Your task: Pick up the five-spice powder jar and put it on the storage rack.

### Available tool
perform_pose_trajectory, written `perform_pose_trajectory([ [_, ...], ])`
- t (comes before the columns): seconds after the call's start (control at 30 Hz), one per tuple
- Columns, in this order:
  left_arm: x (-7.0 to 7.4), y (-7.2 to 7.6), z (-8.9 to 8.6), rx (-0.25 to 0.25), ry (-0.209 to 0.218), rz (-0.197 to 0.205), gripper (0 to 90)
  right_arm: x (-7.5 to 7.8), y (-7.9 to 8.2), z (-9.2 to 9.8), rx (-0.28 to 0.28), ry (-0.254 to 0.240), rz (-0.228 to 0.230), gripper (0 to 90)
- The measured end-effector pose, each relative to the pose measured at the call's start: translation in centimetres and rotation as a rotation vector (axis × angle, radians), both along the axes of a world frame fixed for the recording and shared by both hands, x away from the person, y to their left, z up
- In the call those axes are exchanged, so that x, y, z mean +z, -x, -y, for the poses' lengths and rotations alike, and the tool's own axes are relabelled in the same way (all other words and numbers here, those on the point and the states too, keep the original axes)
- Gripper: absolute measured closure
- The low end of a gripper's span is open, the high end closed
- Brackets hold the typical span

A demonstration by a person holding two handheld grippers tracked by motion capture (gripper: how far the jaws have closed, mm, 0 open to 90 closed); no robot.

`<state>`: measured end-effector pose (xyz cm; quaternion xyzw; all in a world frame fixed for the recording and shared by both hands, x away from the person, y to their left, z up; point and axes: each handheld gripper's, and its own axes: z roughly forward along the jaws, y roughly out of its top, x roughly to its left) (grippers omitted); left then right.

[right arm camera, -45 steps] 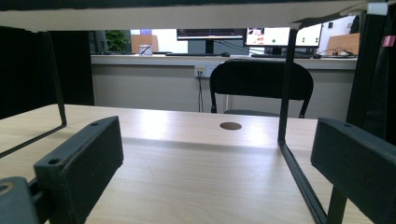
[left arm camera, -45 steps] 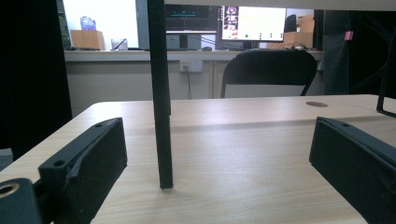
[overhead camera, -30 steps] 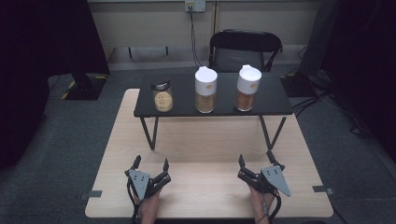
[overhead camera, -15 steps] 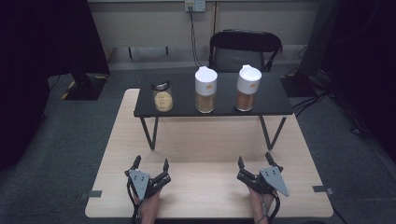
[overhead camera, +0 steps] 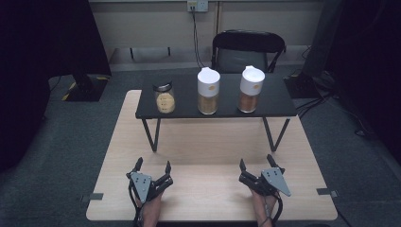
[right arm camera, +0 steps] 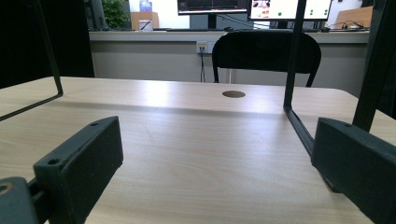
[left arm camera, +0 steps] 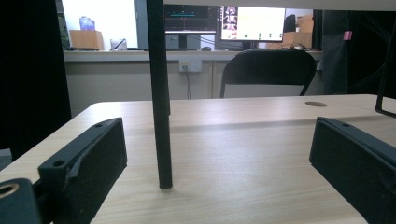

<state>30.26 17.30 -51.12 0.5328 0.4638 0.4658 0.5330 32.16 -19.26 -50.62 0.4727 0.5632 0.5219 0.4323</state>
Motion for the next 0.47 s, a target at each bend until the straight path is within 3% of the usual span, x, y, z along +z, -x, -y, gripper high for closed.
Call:
perform_pose_trajectory([
  [0.47, 0.00, -0.01, -0.01, -0.001, 0.001, -0.001, 3.5, 0.00, -0.03, 0.13, 0.001, -0.013, -0.001, 1.2],
])
